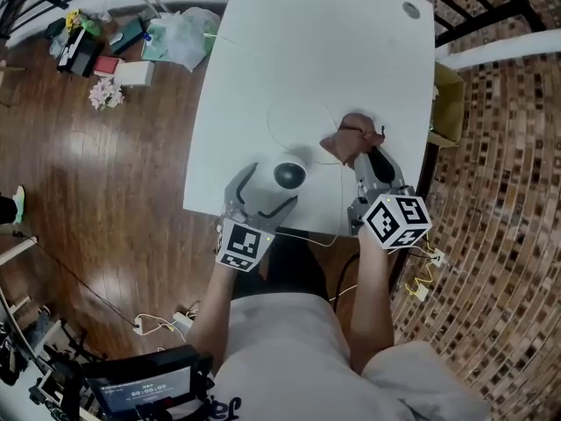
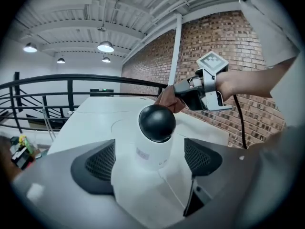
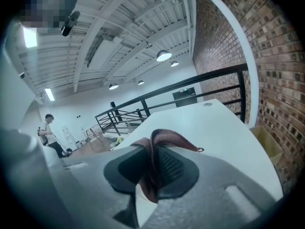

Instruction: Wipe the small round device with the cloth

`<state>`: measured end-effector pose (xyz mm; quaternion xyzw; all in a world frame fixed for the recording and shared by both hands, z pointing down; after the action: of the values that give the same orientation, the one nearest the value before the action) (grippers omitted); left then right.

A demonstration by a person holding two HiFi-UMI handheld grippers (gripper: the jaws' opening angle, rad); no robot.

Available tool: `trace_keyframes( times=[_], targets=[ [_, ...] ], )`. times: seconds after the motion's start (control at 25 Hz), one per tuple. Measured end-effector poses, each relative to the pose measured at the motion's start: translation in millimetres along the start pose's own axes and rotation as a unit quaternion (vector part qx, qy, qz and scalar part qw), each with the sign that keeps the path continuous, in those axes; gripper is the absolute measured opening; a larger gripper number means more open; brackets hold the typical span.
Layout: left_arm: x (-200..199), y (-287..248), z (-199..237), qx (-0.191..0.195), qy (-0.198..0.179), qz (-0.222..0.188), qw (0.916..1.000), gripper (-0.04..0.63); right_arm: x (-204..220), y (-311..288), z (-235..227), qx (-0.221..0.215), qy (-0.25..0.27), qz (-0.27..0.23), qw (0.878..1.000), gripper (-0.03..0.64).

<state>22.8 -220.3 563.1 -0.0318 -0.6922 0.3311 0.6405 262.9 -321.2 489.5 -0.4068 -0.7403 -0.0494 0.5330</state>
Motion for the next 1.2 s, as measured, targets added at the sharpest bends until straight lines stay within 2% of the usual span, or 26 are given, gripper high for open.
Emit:
trace_keyframes(
  times=[0.2,0.32,0.56,0.68,0.84,0.92,0.96,1.04,1.12,1.2],
  targets=[
    [2.6,-25.1,-9.5,-0.014,-0.018,-0.004,0.9997,0.479,3.3,5.3,0.2,0.011,0.003,-0.004,1.000,0.041],
    [3.0,-36.8,-15.3,-0.040,-0.027,0.004,0.9988,0.453,4.9,13.2,2.4,0.016,0.001,-0.006,1.000,0.041],
    [5.0,-59.9,-23.8,-0.063,-0.068,0.057,0.9940,0.440,4.9,31.3,11.8,0.016,0.002,-0.015,1.000,0.041],
    [5.6,-63.5,-28.8,-0.055,-0.091,0.073,0.9916,0.408,4.0,39.7,17.5,0.017,0.005,-0.019,1.000,0.041],
    [-0.5,-62.7,-23.2,-0.005,-0.067,0.094,0.9932,0.399,-8.7,44.2,27.9,-0.001,0.019,-0.022,1.000,0.041],
    [-11.0,-52.2,-20.8,0.024,-0.073,0.091,0.9928,0.399,-25.1,43.5,32.9,-0.036,0.039,-0.017,0.998,0.041],
    [-19.4,-43.2,-20.6,0.034,-0.094,0.079,0.9919,0.399,-36.5,41.7,35.3,-0.062,0.052,-0.012,0.997,0.041],
    [-41.4,-17.2,-21.1,0.050,-0.160,0.032,0.9854,0.399,-64.3,36.3,44.1,-0.138,0.073,0.000,0.988,0.041],
    [-67.2,15.7,-20.6,0.067,-0.233,-0.026,0.9699,0.399,-92.5,28.4,62.1,-0.252,0.085,0.015,0.964,0.041],
    [-93.3,46.3,-17.0,0.083,-0.292,-0.080,0.9495,0.399,-117.1,17.0,89.6,-0.367,0.113,0.040,0.923,0.041]
  ],
)
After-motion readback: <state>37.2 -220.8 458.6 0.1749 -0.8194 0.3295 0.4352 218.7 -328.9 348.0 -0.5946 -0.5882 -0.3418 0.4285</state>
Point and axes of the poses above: the fingertips, and each gripper's own axes: y backward along the fingers, z to its left, x out of its underside, the point moved 10 cm from there along y, backward along the fingers, and after that the axes turned 12 degrees about -x, right-handed, at the moved point
